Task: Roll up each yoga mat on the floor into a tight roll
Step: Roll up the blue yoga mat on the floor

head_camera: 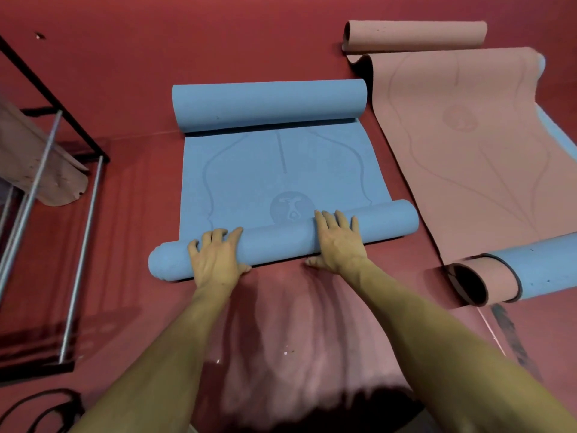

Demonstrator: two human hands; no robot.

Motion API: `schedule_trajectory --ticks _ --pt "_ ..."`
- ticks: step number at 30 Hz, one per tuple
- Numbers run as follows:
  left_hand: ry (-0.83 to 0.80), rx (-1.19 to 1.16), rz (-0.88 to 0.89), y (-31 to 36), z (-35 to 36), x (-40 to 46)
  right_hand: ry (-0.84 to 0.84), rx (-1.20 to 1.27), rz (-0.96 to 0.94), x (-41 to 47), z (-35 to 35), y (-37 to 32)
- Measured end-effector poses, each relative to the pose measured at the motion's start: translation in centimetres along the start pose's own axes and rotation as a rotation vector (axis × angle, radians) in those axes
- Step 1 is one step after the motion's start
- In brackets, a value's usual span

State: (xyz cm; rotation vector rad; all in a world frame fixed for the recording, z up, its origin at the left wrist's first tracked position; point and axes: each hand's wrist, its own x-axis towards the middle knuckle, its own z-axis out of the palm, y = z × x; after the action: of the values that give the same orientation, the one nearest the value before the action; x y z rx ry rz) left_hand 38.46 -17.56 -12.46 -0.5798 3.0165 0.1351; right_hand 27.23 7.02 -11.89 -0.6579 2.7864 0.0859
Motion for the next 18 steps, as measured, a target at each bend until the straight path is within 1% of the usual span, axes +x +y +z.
schedule_trajectory --ticks 3,6,7,10,14,16,18 --pt "-0.066 -0.037 0.039 -0.9 -0.3 1.1 0.019 -0.021 0.009 0.2 0.5 0.0" --pt "-0.077 -0.045 0.076 -1.5 -0.8 1.5 0.134 -0.076 0.008 0.5 1.0 -0.2" --pt "-0.094 -0.036 0.085 -1.5 -1.2 1.7 0.146 -0.099 0.005 0.4 0.9 -0.3" --pt "-0.226 -0.010 0.123 -1.8 -2.3 2.1 0.105 -0.124 -0.020 -0.2 0.2 0.1" --pt "-0.388 -0.075 0.170 -1.9 -3.8 1.8 -0.035 -0.092 -0.029 -1.6 -1.3 0.4" --pt "-0.451 -0.099 0.191 -1.8 -4.4 0.9 -0.077 -0.083 -0.031 -3.0 -1.5 0.5" --pt "-0.477 -0.103 0.197 -1.9 -4.6 -0.2 -0.088 -0.087 -0.025 -4.6 -1.3 0.5"
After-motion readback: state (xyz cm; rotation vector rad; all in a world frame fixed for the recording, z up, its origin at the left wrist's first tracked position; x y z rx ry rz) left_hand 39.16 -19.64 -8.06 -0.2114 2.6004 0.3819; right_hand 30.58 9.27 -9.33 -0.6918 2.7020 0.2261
